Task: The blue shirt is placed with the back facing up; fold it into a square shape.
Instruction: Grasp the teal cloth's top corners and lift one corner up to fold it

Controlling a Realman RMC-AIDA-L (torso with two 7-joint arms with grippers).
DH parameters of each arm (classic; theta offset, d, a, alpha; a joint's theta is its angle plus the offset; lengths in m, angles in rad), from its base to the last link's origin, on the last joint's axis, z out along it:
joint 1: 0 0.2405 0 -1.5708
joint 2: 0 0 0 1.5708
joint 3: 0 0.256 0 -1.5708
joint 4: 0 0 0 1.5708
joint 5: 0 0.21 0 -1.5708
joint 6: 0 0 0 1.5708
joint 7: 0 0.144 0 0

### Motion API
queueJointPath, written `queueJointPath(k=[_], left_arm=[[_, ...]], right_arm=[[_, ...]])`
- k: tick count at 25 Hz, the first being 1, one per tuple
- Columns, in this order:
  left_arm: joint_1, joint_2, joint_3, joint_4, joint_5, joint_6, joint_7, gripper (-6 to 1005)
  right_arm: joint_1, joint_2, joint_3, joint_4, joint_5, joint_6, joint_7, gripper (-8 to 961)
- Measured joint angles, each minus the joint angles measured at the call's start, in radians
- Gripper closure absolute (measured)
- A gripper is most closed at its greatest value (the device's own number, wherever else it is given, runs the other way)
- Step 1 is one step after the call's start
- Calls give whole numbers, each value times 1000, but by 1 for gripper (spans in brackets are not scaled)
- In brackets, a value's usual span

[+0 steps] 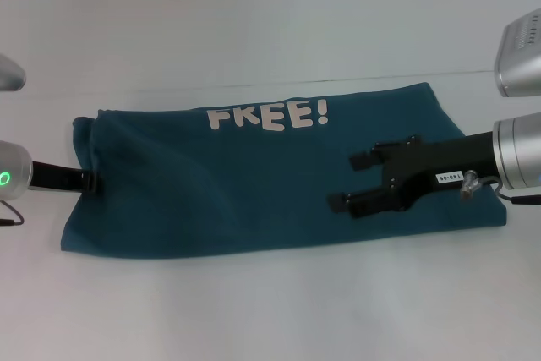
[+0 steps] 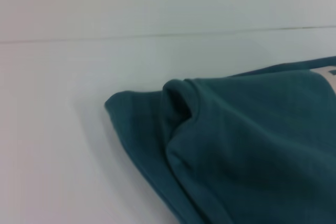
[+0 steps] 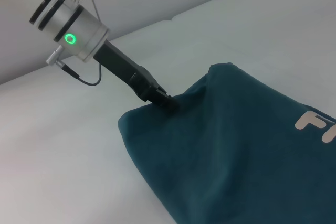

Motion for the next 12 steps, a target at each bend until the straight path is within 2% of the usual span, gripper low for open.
queueJointPath(k=[5, 12], left_arm=[[-11, 2, 6, 1, -19, 21, 4, 951], [-18, -2, 5, 42, -27, 72, 5, 946]], right_arm=[[-7, 0, 0, 3, 0, 9, -1, 41], [-9, 0, 4, 12, 1, 9, -6, 43]])
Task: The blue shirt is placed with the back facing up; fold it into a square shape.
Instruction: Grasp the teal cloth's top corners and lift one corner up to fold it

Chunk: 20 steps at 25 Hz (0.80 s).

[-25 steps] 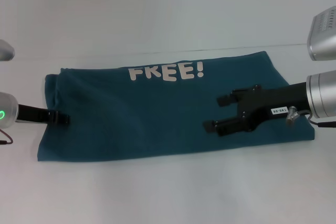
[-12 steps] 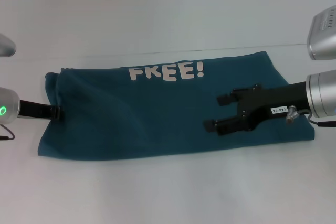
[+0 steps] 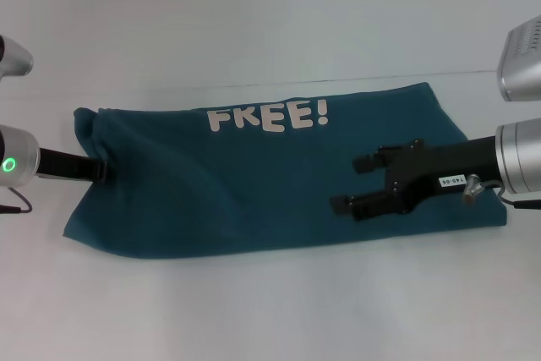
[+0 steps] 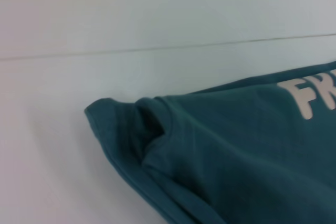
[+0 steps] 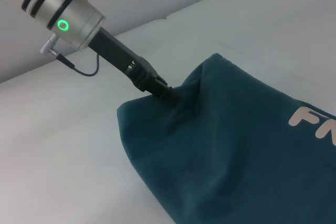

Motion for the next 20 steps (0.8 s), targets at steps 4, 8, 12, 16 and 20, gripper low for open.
queueJointPath(k=[4, 8, 12, 16, 20], left_arm=[[0, -1, -1, 23, -17, 31, 0, 945], [-1, -4, 0, 45, -24, 59, 1, 944], [-3, -12, 1, 80, -48, 96, 7, 944], [-6, -10, 2, 117, -93, 141, 11, 943], [-6, -2, 2, 137, -123, 172, 11, 943]], right_arm=[[-1, 0, 8, 1, 0, 0, 0, 43], [-2, 0, 16, 3, 9, 0, -1, 44], [-3, 1, 19, 10, 16, 18, 0, 45], [-3, 0, 20, 36, 32, 63, -1, 46], [-2, -1, 20, 63, 47, 122, -3, 46]])
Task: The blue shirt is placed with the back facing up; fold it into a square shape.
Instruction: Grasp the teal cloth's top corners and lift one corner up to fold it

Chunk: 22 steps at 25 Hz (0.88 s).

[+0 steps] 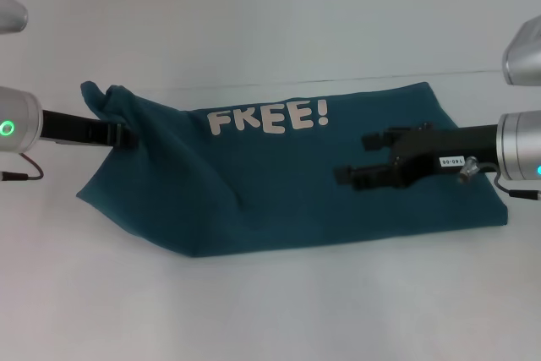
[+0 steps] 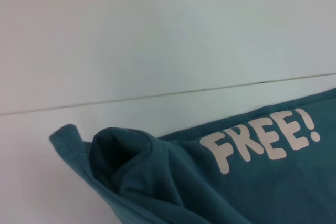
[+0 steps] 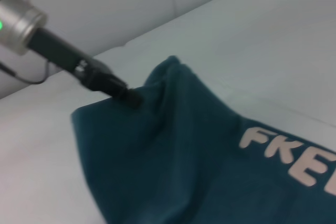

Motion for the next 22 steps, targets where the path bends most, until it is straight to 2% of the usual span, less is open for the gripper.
queueJointPath(k=[6, 9, 15, 18, 20, 22], left_arm=[[-4, 1, 0, 23, -3, 29, 0, 942], [-8, 1, 0, 27, -4, 39, 0, 941], [-10, 11, 0, 52, -37, 66, 0, 940], [-8, 16, -4, 65, -49, 81, 0, 940], [-9, 23, -9, 67, -59, 94, 0, 940], [-10, 28, -9, 68, -74, 103, -1, 939]], right_arm=[[10, 1, -3, 98, 66, 154, -12, 47], [13, 2, -9, 161, 149, 208, -79, 48], [32, 5, -17, 309, 320, 323, -279, 212], [62, 7, -51, 457, 436, 424, -457, 357], [72, 7, -61, 494, 467, 450, -502, 454], [95, 11, -79, 563, 518, 486, -584, 613]])
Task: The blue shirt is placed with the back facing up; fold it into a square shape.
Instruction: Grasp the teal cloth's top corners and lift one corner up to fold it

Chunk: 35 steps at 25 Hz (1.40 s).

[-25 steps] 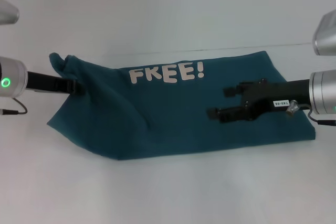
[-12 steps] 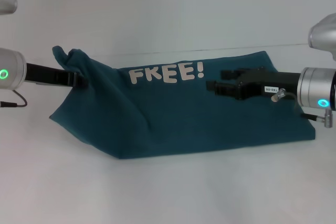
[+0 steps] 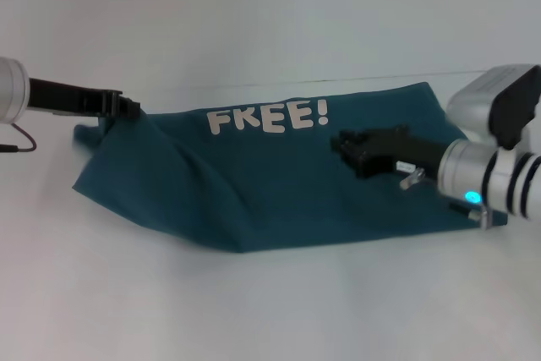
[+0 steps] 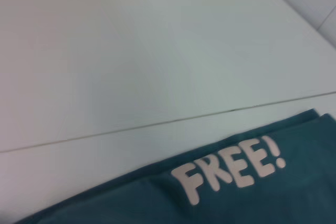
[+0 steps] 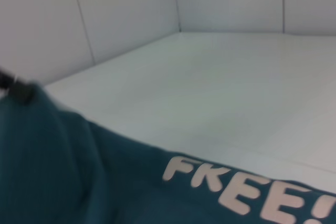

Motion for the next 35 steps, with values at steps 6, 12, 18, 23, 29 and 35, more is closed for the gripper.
queueJointPath(k=[6, 12, 18, 23, 29, 35], left_arm=[[-4, 22, 1, -1, -44, 22, -7, 938], [11, 24, 6, -11, -31, 5, -8, 938], [42, 20, 9, -12, -24, -32, -5, 937], [51, 15, 22, -13, 36, -56, -6, 936], [51, 1, 23, -26, 135, -95, -12, 935], [48, 0, 18, -42, 215, -99, -22, 934]], right_arm=[[69, 8, -45, 154, 144, 38, -200, 899], [69, 5, -51, 165, 164, 10, -205, 954], [55, -1, -46, 160, 165, -15, -195, 954], [49, -2, -43, 160, 165, -37, -195, 954], [47, -2, -43, 160, 166, -42, -195, 953], [40, -4, -44, 156, 166, -60, -194, 953]])
